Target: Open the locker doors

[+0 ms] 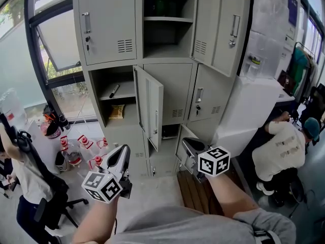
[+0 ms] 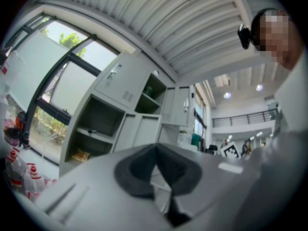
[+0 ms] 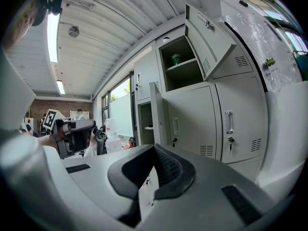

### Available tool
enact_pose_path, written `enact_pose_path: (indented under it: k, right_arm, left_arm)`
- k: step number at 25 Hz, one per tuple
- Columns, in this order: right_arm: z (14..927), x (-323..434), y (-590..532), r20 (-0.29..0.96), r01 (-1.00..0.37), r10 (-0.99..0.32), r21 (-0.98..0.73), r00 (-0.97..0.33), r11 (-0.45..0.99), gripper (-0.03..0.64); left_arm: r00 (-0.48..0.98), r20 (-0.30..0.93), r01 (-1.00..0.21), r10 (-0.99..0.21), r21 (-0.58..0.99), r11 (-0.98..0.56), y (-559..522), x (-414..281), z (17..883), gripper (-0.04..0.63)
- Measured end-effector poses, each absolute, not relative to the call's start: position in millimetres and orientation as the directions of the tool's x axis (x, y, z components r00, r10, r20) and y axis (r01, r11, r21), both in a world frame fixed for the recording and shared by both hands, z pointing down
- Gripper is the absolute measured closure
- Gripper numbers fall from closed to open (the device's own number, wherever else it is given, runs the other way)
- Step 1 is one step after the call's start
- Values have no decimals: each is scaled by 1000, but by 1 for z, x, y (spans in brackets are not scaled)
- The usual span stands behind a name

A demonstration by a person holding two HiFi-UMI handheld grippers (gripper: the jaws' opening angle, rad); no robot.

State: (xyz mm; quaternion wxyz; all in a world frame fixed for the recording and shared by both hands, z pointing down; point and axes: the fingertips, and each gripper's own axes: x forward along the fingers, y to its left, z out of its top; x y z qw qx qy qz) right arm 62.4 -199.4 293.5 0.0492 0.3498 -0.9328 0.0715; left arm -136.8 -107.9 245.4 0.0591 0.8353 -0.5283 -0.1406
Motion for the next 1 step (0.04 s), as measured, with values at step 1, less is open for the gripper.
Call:
enact_pose_path:
  k: [1]
  right_arm:
    - [294, 62, -200, 143, -659, -645, -98, -751, 746, 611]
  left_arm:
    - [403, -173, -866, -899, 247, -435, -108, -136, 245, 591]
